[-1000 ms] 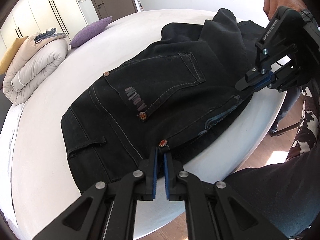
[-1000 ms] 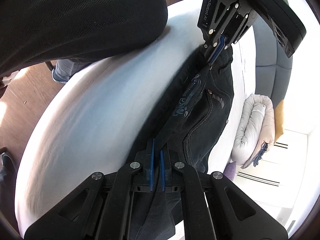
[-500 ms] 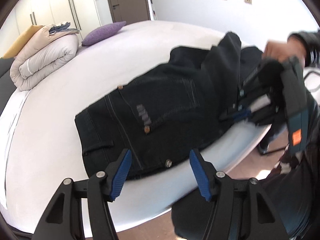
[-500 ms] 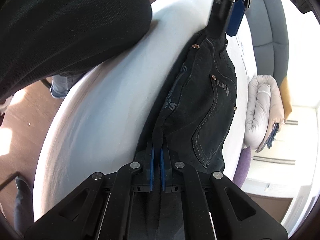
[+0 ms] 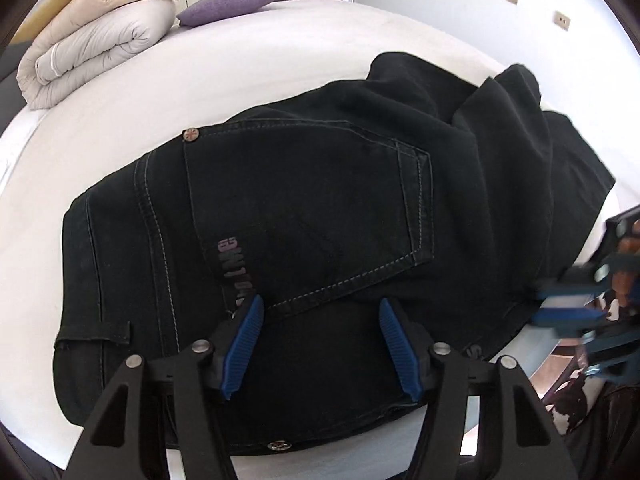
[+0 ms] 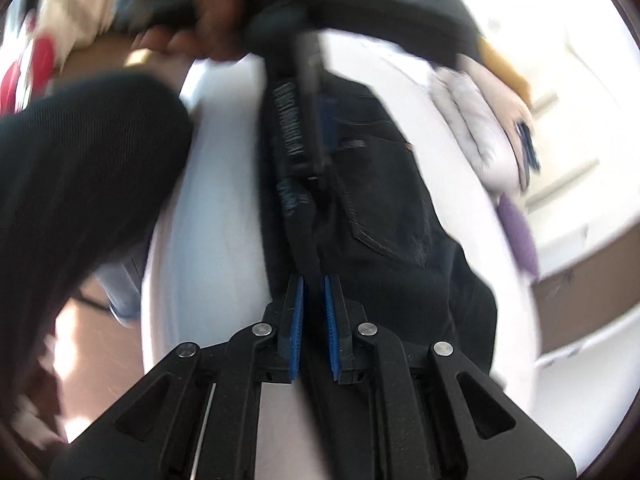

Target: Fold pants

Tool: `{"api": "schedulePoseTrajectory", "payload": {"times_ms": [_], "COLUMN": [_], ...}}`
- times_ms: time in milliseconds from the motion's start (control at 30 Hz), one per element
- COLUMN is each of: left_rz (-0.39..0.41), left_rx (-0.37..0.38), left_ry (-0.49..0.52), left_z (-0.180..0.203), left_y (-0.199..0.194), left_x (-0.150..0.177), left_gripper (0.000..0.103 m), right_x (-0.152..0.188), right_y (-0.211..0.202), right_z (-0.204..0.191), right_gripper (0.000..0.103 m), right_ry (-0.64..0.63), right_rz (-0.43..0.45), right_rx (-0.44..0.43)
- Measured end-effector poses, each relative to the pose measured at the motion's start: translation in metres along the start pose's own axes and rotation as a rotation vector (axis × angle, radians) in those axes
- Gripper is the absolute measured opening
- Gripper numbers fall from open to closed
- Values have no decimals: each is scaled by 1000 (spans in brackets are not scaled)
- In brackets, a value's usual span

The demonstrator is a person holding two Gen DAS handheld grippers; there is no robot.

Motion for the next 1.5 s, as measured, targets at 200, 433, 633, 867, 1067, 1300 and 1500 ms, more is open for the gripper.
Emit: {"api": "schedulePoseTrajectory", "payload": {"times_ms": [200, 433, 633, 867, 1067, 1300, 1500], "left_rz": [-56, -69, -74, -68, -54, -33, -17], "left_rx": [6, 0, -16, -25, -24, -22, -15], "left_ry": [-53, -98, -121, -138, -140, -144, -143], "left_z": [5, 10, -2, 6, 4, 4, 1], "left_y": [7, 12, 13, 12, 11, 10, 10], "left_x": [-12, -23, -19, -21, -16, -9, -3], "left_gripper": [63, 64, 64, 64, 64, 64, 64], "right_x": [94, 311, 358, 385, 343, 311, 296], "right_y": [-29, -20, -33, 45, 74, 87, 51], "right_z": [107, 227, 256, 259, 237, 257, 328], "right_gripper": [11, 77, 77, 76, 73, 60, 62], "right_ry": [719, 1656, 1692, 1971, 1986, 2017, 1953], "right_rz": [123, 325, 365, 227, 190, 175, 79], "right_rx": [-399, -541, -372, -791, -910, -994, -797]}}
Point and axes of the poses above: each gripper's, at about its wrist camera, not at the fingertips, and y roughly the way its jaws point, z to its right, x to its underside, the point moved 2 cm from there along y, roughly the way its jaws point, and after that the axes turned 15 degrees about -z, right-handed, at the moved point
